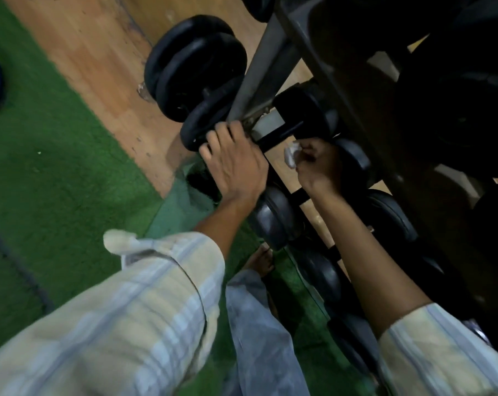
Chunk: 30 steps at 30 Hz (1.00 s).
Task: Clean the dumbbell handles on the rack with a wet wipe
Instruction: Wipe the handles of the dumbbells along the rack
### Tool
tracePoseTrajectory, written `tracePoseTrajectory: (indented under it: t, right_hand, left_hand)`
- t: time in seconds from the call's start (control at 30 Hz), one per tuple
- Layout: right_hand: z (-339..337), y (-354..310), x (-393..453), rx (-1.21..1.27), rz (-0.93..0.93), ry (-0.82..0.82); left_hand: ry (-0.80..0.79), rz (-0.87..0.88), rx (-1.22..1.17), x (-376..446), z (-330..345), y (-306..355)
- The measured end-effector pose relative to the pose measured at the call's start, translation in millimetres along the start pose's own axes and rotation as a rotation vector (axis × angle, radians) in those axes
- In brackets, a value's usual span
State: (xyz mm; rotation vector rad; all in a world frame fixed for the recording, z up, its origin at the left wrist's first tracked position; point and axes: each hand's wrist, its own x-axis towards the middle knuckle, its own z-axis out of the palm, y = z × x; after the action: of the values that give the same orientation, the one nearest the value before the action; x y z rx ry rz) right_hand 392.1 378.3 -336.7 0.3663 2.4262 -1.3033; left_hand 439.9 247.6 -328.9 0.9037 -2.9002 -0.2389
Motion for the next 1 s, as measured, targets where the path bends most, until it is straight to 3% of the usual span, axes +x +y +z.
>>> tracePoseTrajectory:
  t: [0.17, 0.23, 0.33, 0.43, 0.5, 0.67, 0.87, 1.0]
  right_hand:
    - [27, -21, 12, 0.003, -0.250, 0.039]
    - [37, -22, 19, -0.008, -0.320, -0.059]
    - [48, -22, 25, -0.231, -0.487, -0.194]
    - [44, -21, 29, -0.413, -0.605, -0.315]
    - [37, -21, 30, -0.479, -0.596, -0.348]
    - [37, -34, 35, -0.608, -0.501, -0.247]
    - [76, -64, 86, -0.909, -0.297, -0.534]
    - [75, -52, 91, -0.830, -0.301, -0.531]
  left_hand:
    - [-0.046, -0.122, -0.055, 54, 16, -17]
    - [-0.081, -0.176, -0.088, 58, 23, -24]
    - [-0.073, -0.316, -0.217, 54, 28, -28]
    - [-0.044, -0.325, -0.238, 54, 28, -27]
    - [-0.063, -0.305, -0.254, 54, 26, -26]
    - [-0.080, -0.291, -0.224, 53, 24, -23]
    - [-0.099, -0.282, -0.196, 54, 23, -23]
    - [-0.107, -0.277, -0.175, 56, 23, -23]
